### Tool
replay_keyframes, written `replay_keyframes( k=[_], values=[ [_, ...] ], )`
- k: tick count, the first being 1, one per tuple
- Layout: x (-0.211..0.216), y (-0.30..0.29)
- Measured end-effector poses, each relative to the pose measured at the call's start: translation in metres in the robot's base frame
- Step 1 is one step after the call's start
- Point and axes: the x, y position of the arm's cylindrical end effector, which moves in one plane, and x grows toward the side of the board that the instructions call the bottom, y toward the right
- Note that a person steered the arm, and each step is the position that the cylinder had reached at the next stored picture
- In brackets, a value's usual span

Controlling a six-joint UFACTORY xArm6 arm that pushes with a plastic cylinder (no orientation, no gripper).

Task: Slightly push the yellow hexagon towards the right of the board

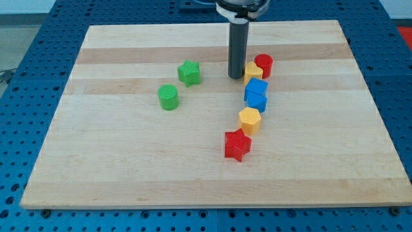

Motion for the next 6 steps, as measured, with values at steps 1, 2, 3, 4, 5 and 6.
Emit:
replay_keyframes(
  k=[1, 2, 3, 4, 5, 6],
  values=[
    [0.000, 0.002],
    [0.000, -0.002],
    [0.009, -0.029],
    [0.033, -0.039],
    [0.097, -0.038],
    [0.099, -0.038]
  ],
)
